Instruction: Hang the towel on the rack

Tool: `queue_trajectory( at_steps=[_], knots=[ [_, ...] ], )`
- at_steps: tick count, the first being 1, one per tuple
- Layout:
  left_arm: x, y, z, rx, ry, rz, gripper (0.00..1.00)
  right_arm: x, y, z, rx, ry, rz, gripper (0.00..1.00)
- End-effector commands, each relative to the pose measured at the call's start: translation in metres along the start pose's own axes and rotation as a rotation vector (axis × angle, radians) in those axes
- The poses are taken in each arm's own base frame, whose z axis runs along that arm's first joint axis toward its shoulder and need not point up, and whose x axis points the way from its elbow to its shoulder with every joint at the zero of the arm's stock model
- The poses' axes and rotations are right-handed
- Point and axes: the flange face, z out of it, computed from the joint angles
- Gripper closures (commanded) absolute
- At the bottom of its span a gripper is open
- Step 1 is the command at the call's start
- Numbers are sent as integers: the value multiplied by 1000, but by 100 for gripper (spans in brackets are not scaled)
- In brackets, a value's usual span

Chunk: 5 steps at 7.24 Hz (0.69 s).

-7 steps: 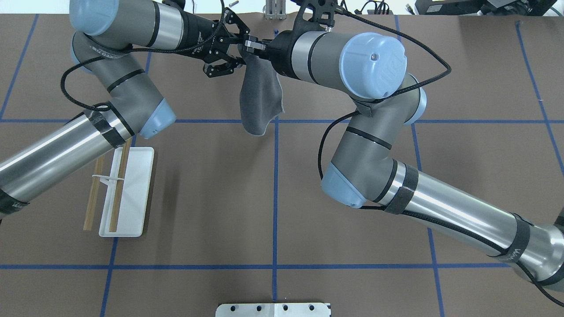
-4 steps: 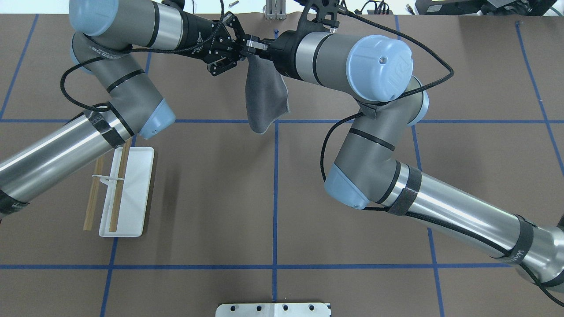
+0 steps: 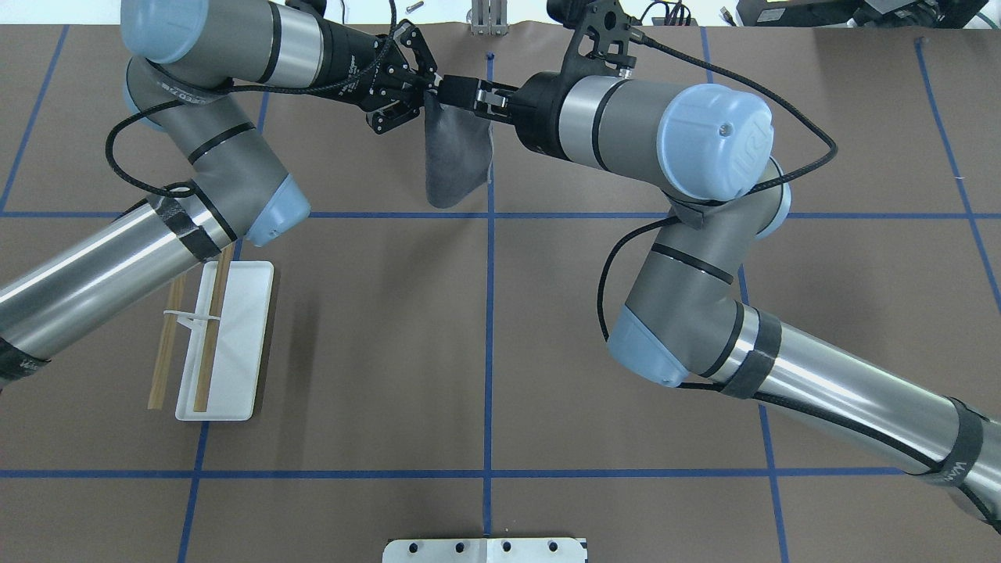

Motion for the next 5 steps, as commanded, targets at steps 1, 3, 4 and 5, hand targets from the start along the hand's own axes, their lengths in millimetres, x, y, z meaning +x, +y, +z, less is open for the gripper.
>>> queue_trajectory(
  at_steps=[1,3,4,5],
  knots=[
    [5,0,-10,-4,10,4,100,45,-16,-16,-73,56,6,0],
    [-10,7,-36,-33,9,24,100,122,-83,-24,-214,263,-39,0],
    [-12,12,-53,-71,-13,27,100,167,-117,-26,-274,376,-97,0],
    [-27,11,-76,-99,-42,26,100,221,-152,-32,-355,437,-188,0]
  ],
)
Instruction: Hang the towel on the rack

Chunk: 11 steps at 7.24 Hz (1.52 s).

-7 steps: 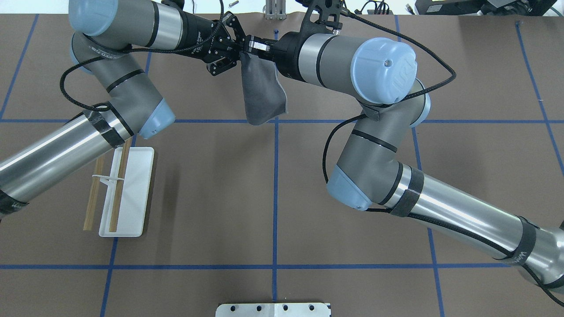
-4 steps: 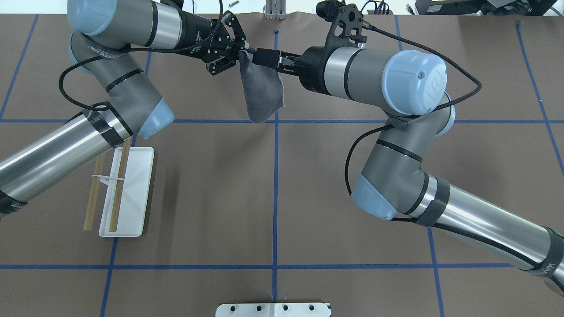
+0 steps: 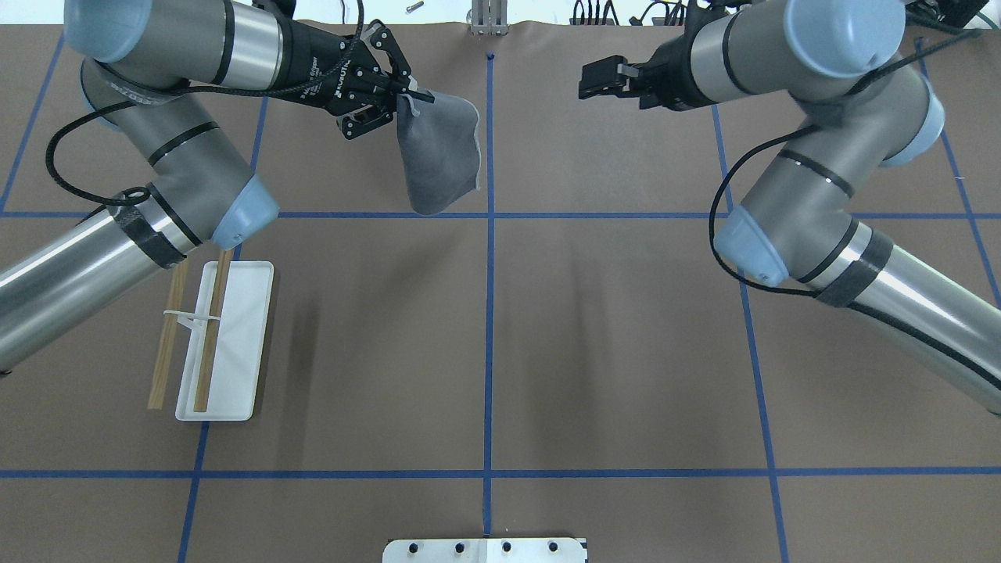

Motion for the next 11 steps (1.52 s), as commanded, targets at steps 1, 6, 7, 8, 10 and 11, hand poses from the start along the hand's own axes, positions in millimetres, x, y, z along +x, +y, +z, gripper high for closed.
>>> queue_trajectory(
  at_steps=[1,6,7,8,10,11],
  knots=[
    [-29,1,-48,-83,-77,4,100,117,-49,10,-129,135,-122,0],
    [-142,-40,-166,-42,-155,44,100,349,-58,-40,-292,218,-215,0],
    [-180,-51,-181,-27,-191,95,100,388,-49,-66,-296,237,-166,0],
    [-206,-56,-193,-22,-209,105,100,420,-24,-81,-305,255,-126,0],
    [-241,-60,-212,-14,-224,85,100,464,-1,-104,-336,289,-80,0],
    [-256,-61,-220,-14,-223,86,100,482,4,-113,-364,314,-95,0]
  ],
)
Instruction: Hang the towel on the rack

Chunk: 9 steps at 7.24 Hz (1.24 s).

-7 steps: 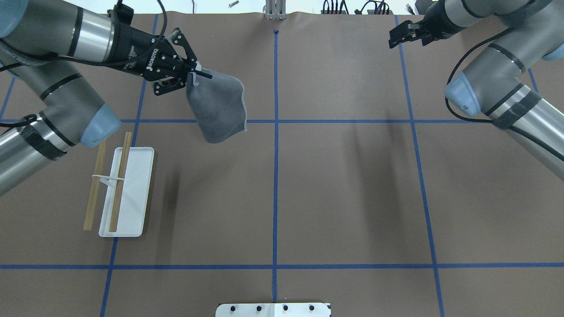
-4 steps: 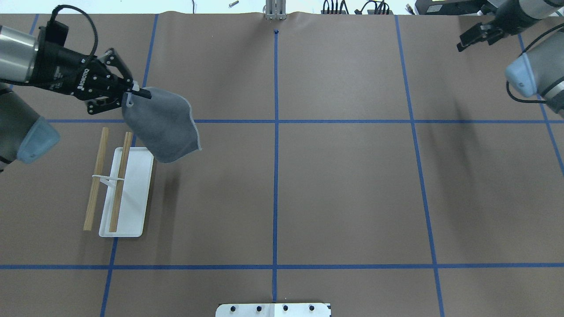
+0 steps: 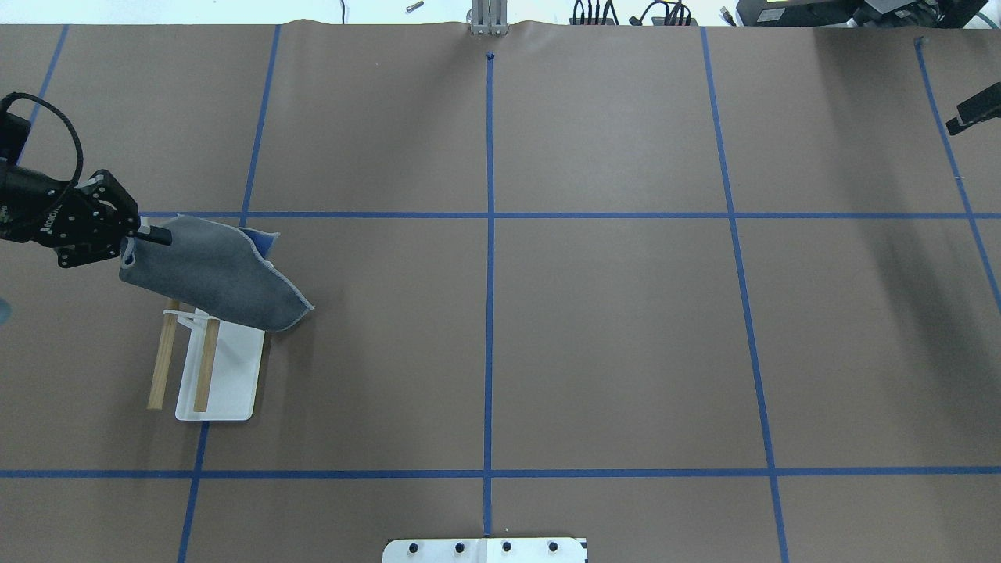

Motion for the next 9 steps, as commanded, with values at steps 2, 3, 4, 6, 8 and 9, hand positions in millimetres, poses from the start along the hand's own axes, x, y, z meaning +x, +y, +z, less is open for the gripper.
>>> queue_trajectory(
  at_steps=[2,3,4,6,8,9],
  knots=[
    [-33,-7,-13,16,-4,-14,100,49,26,-6,-59,55,30,0],
    [-41,-16,-18,34,-8,-32,84,57,30,-10,-53,65,37,0],
    [-49,-23,-19,42,-14,28,53,62,32,-13,-51,67,41,0],
    [-78,-42,-22,64,-53,132,1,70,36,-18,-42,73,48,0],
    [-89,-68,-50,128,-63,218,1,85,40,-26,-35,86,-4,0],
    [-94,-76,-58,116,-93,240,1,92,48,-25,-42,87,-1,0]
  ],
)
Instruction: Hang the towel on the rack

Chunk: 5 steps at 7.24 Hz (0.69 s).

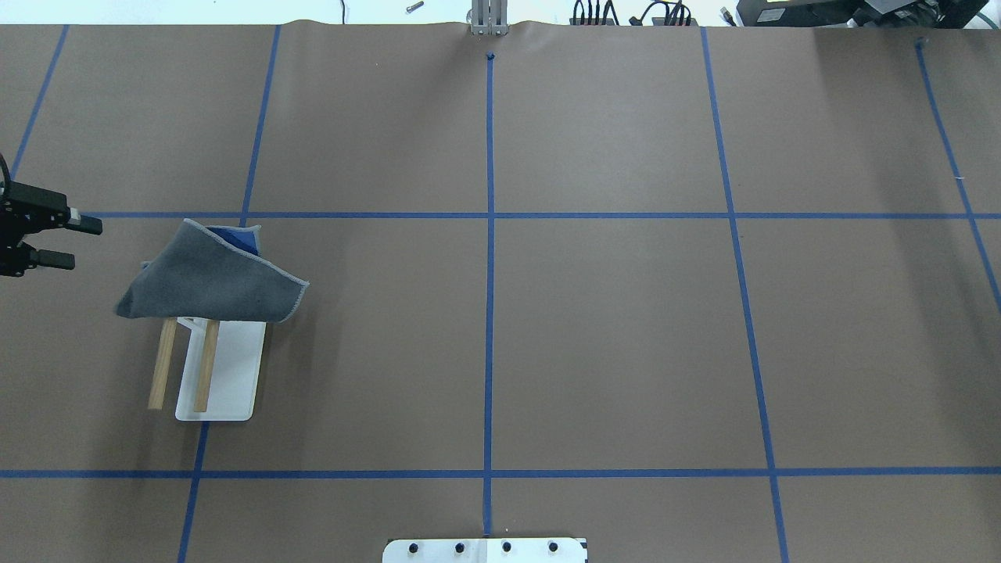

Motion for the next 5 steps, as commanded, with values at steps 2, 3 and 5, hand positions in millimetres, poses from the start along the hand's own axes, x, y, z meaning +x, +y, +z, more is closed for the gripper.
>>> queue_trajectory(
  at_steps=[2,3,5],
  knots=[
    [-29,-32,-29,32,-101,268,1,23,23,2,-10,4,-26,0],
    [-41,-53,-50,62,-176,397,1,36,33,-1,-6,8,-29,0],
    [-67,-90,-82,119,-379,569,1,41,39,0,-8,8,-31,0]
  ],
)
